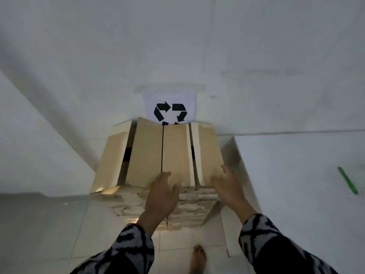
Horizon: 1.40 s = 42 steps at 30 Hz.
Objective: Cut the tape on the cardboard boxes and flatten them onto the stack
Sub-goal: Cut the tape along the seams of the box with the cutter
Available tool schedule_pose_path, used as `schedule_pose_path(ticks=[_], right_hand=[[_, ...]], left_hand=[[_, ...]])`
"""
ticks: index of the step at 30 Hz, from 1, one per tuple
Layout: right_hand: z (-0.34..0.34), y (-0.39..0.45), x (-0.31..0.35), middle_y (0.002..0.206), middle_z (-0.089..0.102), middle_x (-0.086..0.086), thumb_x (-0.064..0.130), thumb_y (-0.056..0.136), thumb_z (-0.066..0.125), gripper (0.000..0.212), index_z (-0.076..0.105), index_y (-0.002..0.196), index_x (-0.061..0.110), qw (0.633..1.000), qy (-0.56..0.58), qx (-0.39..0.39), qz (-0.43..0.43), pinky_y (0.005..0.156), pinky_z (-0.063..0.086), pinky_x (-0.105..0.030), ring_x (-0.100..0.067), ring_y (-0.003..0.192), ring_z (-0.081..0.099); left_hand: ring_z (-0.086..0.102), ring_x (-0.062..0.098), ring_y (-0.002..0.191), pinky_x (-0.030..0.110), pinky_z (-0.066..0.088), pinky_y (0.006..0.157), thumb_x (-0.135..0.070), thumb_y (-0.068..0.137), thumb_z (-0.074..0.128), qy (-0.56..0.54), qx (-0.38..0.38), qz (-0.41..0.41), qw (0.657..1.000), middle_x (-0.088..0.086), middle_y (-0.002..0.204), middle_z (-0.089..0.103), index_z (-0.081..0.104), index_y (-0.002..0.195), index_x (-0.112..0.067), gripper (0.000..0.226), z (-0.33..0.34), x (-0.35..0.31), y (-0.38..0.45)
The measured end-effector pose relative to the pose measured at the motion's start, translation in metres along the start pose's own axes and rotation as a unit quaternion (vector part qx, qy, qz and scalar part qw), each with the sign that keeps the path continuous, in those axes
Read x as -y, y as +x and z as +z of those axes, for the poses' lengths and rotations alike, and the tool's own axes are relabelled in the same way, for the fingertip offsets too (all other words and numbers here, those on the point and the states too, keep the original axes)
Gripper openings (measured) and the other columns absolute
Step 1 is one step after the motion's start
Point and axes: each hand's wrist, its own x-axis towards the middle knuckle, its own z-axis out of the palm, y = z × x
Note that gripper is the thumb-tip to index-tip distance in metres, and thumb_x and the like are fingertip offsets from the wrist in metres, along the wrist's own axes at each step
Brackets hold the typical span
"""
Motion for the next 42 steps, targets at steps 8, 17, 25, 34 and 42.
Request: schedule_pose_path(ticks=[8,17,25,34,42], right_hand=[[-0.007,0.083,-0.019,0.119,0.058,0.006,0.067,0.065,0.076,0.084,0.050,0.132,0.023,0.989,0.056,0.097,0.096,0.090,0.054,-0.040,-0.016,0.105,0.060],[-0.019,0.092,-0.037,0.113,0.069,0.006,0.062,0.074,0.073,0.066,0.057,0.129,0.028,0.913,0.255,0.242,0.206,0.065,0.047,-0.027,-0.013,0.101,0.064],[-0.034,0.062,-0.031,0.124,0.061,0.010,0.077,0.066,0.071,0.081,0.047,0.135,0.043,0.921,0.274,0.169,0.219,0.095,0.046,-0.056,-0.021,0.113,0.056],[-0.101,-0.011,-0.037,0.129,0.060,0.011,0.075,0.074,0.062,0.076,0.044,0.139,0.040,0.946,0.294,0.037,0.134,0.100,0.048,-0.042,-0.013,0.113,0.058],[-0.207,-0.045,-0.106,0.126,0.065,0.008,0.083,0.064,0.062,0.073,0.064,0.125,0.042,0.907,0.402,-0.048,0.121,0.096,0.049,-0.048,-0.020,0.112,0.061]], left_hand=[[0.044,0.024,0.123,0.035,0.032,0.102,-0.039,0.094,0.041,0.143,-0.015,-0.074,0.987,0.003,0.139,0.044,0.041,0.134,-0.013,0.048,0.022,0.003,0.063],[0.038,0.029,0.117,0.035,0.033,0.101,-0.048,0.094,0.048,0.193,-0.018,-0.162,0.968,0.010,0.134,0.040,0.025,0.149,-0.014,0.069,0.028,-0.010,0.088],[0.051,0.014,0.115,0.034,0.047,0.097,-0.037,0.087,0.070,-0.122,-0.029,-0.134,0.983,-0.007,0.133,0.050,0.033,0.143,-0.024,0.068,0.019,-0.039,0.079],[0.056,-0.004,0.103,0.032,0.053,0.092,-0.038,0.083,0.076,-0.284,0.019,-0.023,0.958,-0.022,0.120,0.053,0.033,0.140,-0.033,0.071,0.024,-0.082,0.041],[0.056,-0.007,0.104,0.017,0.049,0.083,-0.056,0.078,0.067,-0.243,0.028,0.086,0.966,-0.023,0.120,0.055,0.040,0.137,-0.036,0.068,0.062,-0.179,0.010]])
